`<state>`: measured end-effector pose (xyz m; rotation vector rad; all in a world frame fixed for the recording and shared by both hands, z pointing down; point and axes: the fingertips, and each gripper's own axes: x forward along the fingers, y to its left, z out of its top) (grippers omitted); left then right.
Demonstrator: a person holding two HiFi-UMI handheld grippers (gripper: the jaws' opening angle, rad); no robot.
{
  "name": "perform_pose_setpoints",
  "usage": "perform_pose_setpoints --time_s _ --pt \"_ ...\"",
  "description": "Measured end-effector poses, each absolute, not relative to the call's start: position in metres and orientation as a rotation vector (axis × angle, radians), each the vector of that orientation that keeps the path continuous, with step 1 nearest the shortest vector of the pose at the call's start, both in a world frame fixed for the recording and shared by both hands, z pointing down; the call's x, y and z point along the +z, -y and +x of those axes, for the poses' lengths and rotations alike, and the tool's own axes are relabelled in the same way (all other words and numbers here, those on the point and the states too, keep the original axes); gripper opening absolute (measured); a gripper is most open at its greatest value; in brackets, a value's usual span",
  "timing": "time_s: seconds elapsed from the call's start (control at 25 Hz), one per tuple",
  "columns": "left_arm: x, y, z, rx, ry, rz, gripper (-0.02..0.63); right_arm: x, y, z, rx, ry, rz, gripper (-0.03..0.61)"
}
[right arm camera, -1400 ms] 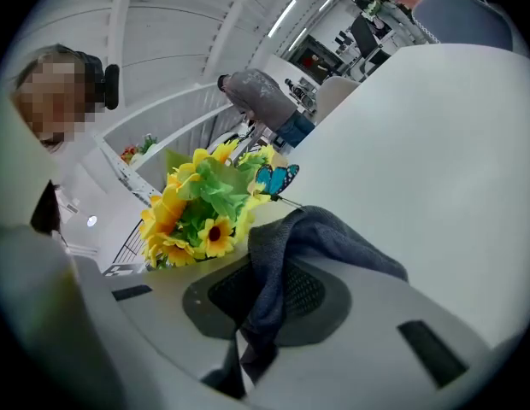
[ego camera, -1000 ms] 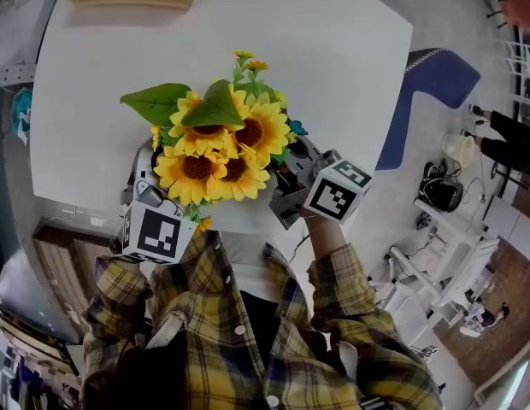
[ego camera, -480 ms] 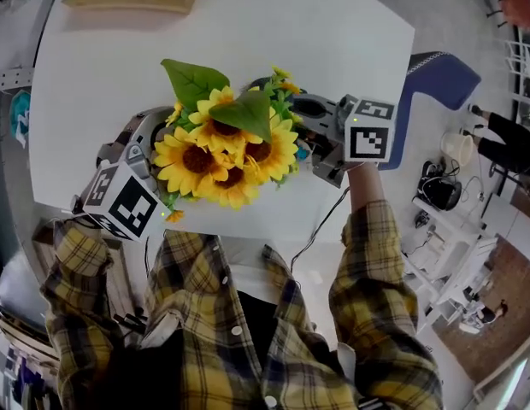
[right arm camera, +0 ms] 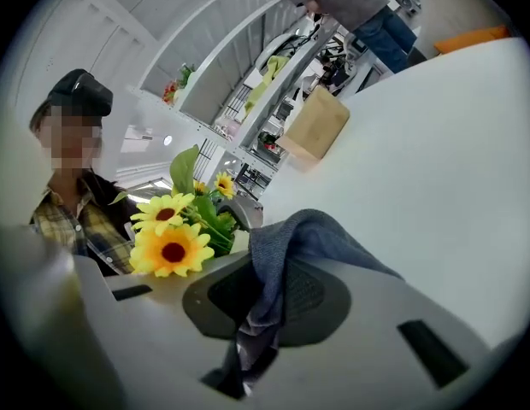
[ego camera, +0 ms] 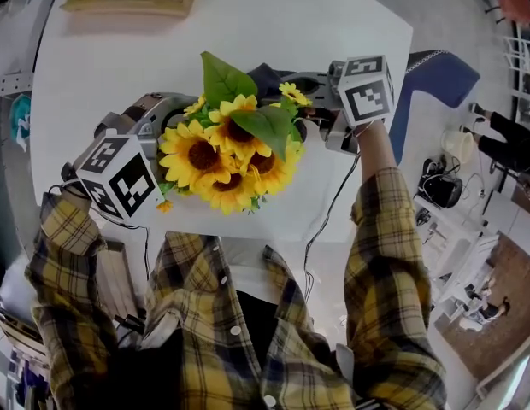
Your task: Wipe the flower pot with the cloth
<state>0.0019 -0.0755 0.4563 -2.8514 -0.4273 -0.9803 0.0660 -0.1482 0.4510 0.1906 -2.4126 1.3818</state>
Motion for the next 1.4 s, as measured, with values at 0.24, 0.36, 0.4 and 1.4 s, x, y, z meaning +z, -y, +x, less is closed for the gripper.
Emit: perform_pose_setpoints --time_s 0.24,0.36,0.4,1.4 --pt "0.466 0.075 -0.031 -1.084 0.107 -2.907 0.408 0.449 0.136 0.072 1.341 2.451 0.363 0.035" --pt "0.473 0.065 -0.063 -1.16 -0.186 -2.993 0.408 0.445 0.121 0.082 1.359 2.479 0.51 0.035" --pt "0.473 0.058 -0.069 -1.179 -0.278 -3.022 0.408 0.443 0.115 0.085 1.371 2.486 0.556 0.035" --pt "0.44 0.05 -0.042 -0.681 -1.262 -3.266 0.411 0.451 0.019 0.0 1.675 2.461 1.092 0.035"
